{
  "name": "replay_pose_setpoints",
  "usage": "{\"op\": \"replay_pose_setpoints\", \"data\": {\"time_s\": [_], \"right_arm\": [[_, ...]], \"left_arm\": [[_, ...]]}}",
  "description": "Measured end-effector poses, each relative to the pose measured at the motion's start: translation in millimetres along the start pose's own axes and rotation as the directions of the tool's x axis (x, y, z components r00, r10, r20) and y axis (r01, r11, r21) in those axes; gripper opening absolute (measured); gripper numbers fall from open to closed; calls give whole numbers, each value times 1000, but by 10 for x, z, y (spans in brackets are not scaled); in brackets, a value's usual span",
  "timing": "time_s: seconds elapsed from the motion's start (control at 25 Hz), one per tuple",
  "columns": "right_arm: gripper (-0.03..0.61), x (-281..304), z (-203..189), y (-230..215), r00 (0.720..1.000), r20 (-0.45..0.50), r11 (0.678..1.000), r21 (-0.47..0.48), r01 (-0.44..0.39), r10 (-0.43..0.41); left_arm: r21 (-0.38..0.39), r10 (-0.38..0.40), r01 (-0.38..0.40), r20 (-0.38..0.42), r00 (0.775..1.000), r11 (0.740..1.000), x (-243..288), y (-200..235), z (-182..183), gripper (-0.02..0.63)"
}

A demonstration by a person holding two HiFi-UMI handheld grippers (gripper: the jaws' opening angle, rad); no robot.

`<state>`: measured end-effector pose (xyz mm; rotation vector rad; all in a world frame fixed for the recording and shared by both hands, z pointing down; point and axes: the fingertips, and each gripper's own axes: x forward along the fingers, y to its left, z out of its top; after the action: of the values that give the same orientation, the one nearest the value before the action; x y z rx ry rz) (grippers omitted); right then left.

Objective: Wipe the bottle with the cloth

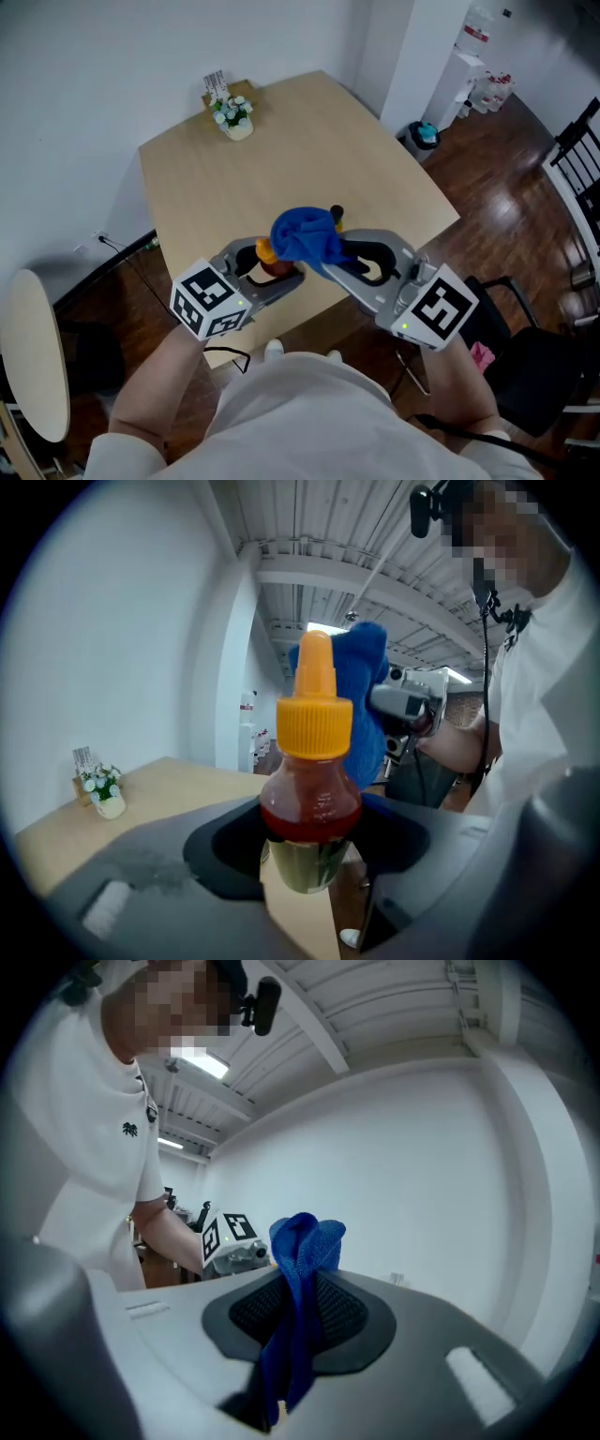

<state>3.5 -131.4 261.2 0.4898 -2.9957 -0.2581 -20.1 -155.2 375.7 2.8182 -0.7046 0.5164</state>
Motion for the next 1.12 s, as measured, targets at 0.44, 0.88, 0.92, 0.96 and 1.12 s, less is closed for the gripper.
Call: {"op": "replay_pose_setpoints", "data": {"time_s": [0.44,0.88,0.92,0.96,1.12], "right_arm": [[83,-25,-502,253,980,-190,994,-87,-70,52],[81,-205,-1587,144,957,-286,980,177,89,-35],[81,-224,-1582,137,958,-283,979,177,102,-48],[81,-239,-1525,144,960,-274,982,158,104,-58],[80,-164,-1032,373,972,-232,999,10,36,-33]], "left_arm": [[-37,9,-9,11,1000,999,-99,13,7,284],[-106,29,-22,68,997,994,-242,160,162,284],[-120,35,-26,75,997,992,-257,192,184,284],[-133,41,-30,82,996,991,-267,224,205,284],[-178,61,-42,100,993,983,-276,370,294,285]]}}
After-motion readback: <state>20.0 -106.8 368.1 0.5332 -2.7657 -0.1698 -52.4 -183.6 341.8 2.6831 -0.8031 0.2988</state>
